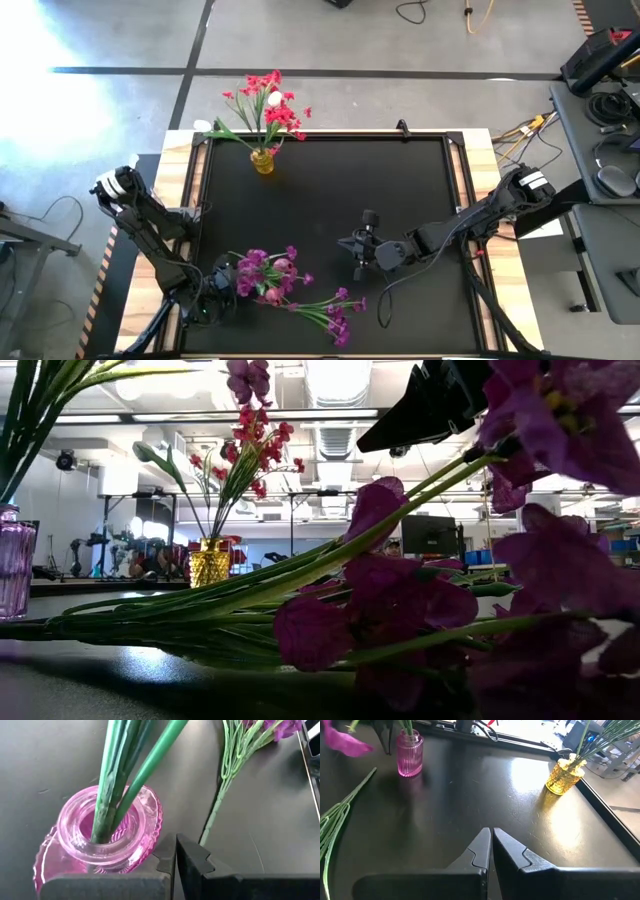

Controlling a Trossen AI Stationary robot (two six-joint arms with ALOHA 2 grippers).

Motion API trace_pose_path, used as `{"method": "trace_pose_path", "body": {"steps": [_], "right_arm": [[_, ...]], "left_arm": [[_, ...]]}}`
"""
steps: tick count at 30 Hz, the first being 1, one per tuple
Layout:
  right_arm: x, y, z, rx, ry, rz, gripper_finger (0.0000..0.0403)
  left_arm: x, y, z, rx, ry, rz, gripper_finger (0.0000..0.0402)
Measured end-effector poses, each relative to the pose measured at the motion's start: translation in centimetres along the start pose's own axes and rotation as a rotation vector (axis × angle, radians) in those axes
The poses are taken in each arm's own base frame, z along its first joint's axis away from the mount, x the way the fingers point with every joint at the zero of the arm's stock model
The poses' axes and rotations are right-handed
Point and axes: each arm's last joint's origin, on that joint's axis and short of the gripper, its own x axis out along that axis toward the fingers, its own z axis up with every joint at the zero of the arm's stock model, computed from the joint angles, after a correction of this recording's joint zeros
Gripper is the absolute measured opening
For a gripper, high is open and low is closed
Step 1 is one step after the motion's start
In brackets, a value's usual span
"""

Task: Sort flowers into vase by color
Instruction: Adjust the violet vase

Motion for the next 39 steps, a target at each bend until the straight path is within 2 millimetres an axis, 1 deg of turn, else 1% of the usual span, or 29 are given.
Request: {"method": "trace_pose_path", "body": {"steps": [8,26,39], "right_arm": [[0.0,0.0,0.0,0.0,0.0,0.0,0.0013],[0.0,0.0,0.0,-0.001,0.0,0.0,0.0013],[0.0,0.0,0.0,-0.001,0.001,0.0,0.0013]], "left_arm": [[0.1,0.7,-0.3,-0.012,-0.027,0.037,0.0],[0.2,1.2,-0.1,0.0,-0.154,0.078,0.0],[0.9,2.2,0.0,-0.015,-0.195,0.112,0.0]]}}
